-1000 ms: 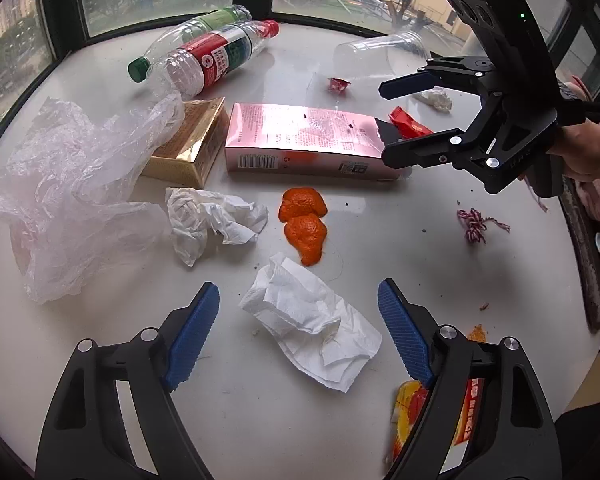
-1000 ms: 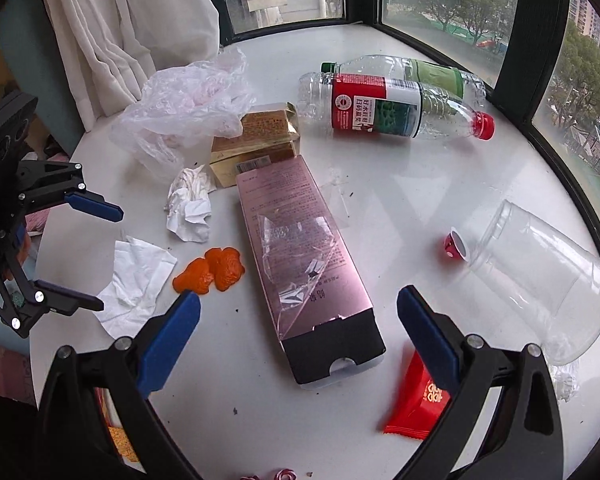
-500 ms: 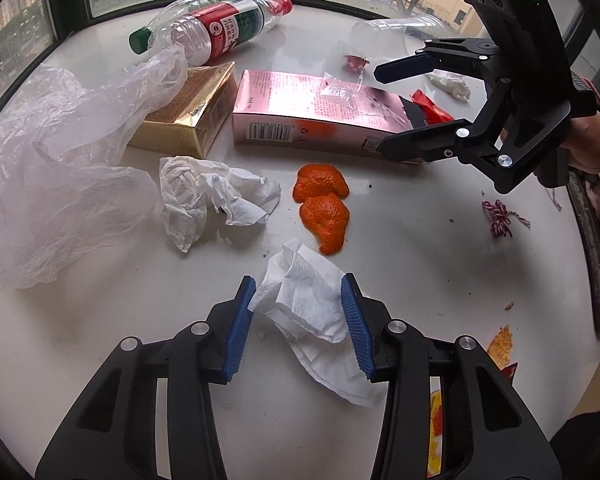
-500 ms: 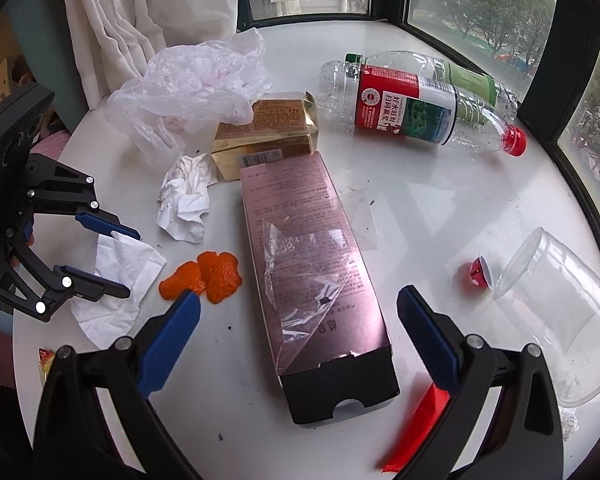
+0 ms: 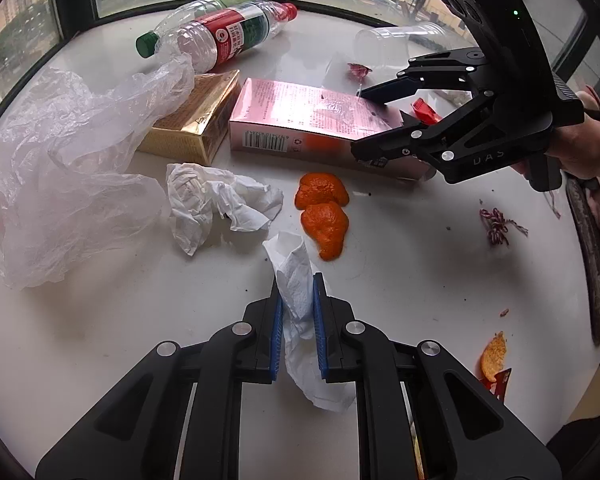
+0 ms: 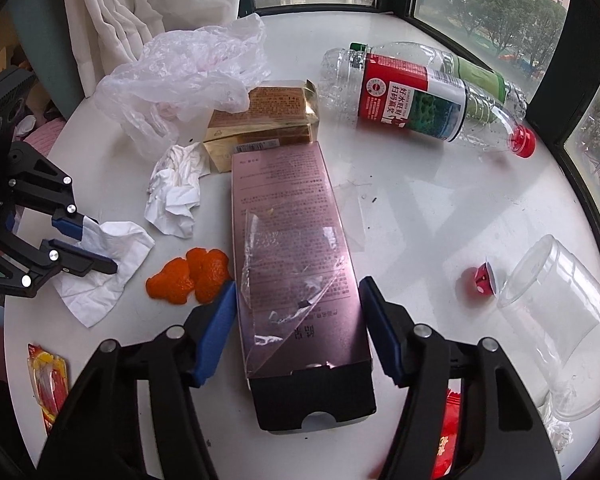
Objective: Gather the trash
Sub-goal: 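Close the left tool on the crumpled tissue while the right tool grasps the pink box, then carry the tissue with the left tool while the right tool carries the pink box to the bin, then open the left tool over the bin while the right tool releases the pink box into it, then move both tools back from the bin to above the sill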
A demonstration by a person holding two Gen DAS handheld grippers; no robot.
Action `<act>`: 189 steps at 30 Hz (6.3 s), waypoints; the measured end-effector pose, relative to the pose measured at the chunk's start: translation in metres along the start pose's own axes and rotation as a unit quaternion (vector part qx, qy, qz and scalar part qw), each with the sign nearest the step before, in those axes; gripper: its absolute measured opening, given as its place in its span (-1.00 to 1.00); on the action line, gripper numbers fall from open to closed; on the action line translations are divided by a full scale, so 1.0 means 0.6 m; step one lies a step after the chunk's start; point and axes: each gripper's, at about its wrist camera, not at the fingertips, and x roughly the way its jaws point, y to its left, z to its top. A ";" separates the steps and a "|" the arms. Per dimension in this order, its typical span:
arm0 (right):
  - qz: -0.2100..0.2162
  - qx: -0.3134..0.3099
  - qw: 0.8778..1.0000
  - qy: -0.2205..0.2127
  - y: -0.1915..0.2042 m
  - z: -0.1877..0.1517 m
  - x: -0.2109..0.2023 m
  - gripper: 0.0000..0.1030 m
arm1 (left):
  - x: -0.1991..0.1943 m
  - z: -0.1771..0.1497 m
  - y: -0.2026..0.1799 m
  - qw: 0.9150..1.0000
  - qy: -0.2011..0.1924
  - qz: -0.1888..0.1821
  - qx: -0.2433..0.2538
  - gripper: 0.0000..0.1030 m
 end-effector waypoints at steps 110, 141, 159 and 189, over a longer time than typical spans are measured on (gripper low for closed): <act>0.210 -0.189 0.958 0.049 0.847 0.053 -0.127 0.10 | -0.567 -0.662 0.081 0.949 -0.047 0.156 -0.269 -0.76; 0.177 -0.240 0.954 0.023 0.864 0.055 -0.120 0.85 | -0.547 -0.701 0.077 0.938 -0.054 0.162 -0.300 0.89; 0.096 -0.091 0.990 -0.039 0.697 0.054 -0.191 0.85 | -0.542 -0.589 0.061 0.964 -0.076 0.151 -0.205 0.89; -0.062 0.175 0.979 -0.090 0.371 -0.104 -0.314 0.85 | -0.448 -0.290 -0.069 0.994 -0.089 0.058 -0.001 0.89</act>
